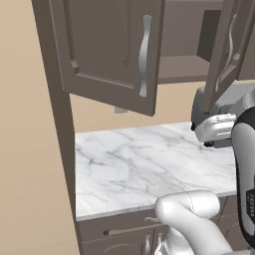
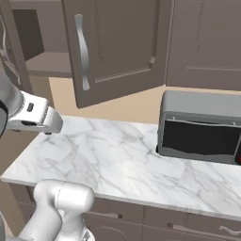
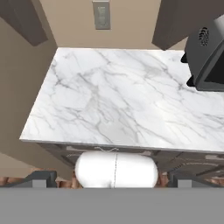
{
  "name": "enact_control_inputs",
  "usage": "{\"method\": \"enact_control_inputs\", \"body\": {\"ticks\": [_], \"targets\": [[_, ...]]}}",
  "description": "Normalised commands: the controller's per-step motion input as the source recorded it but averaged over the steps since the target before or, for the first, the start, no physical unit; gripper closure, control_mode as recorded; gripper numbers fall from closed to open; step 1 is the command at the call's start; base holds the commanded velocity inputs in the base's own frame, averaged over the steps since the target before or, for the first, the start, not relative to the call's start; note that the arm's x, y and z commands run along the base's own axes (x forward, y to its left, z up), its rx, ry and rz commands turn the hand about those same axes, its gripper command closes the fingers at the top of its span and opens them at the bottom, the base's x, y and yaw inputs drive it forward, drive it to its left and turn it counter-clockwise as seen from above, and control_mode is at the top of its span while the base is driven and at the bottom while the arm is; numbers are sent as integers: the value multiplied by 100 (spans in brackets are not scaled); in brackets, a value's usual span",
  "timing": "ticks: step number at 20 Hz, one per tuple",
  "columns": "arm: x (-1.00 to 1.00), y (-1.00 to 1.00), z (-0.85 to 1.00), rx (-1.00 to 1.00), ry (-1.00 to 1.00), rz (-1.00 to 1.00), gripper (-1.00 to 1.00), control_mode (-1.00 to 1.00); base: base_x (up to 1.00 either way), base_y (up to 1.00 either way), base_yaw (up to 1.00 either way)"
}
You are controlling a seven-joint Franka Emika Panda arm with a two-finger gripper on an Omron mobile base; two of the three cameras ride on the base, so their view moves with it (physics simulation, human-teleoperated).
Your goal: Close all open cabinet doors.
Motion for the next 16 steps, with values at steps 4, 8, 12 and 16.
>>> {"method": "enact_control_inputs", "body": {"ticks": [4, 8, 12, 16], "targets": [[0, -21, 0, 0, -36, 8, -100, -100, 0, 0, 0], [0, -35, 0, 0, -27, 0, -100, -100, 0, 0, 0], [0, -34, 4, 0, -23, 0, -100, -100, 0, 0, 0], [0, -32, 7, 0, -21, 0, -100, -100, 0, 0, 0]]}}
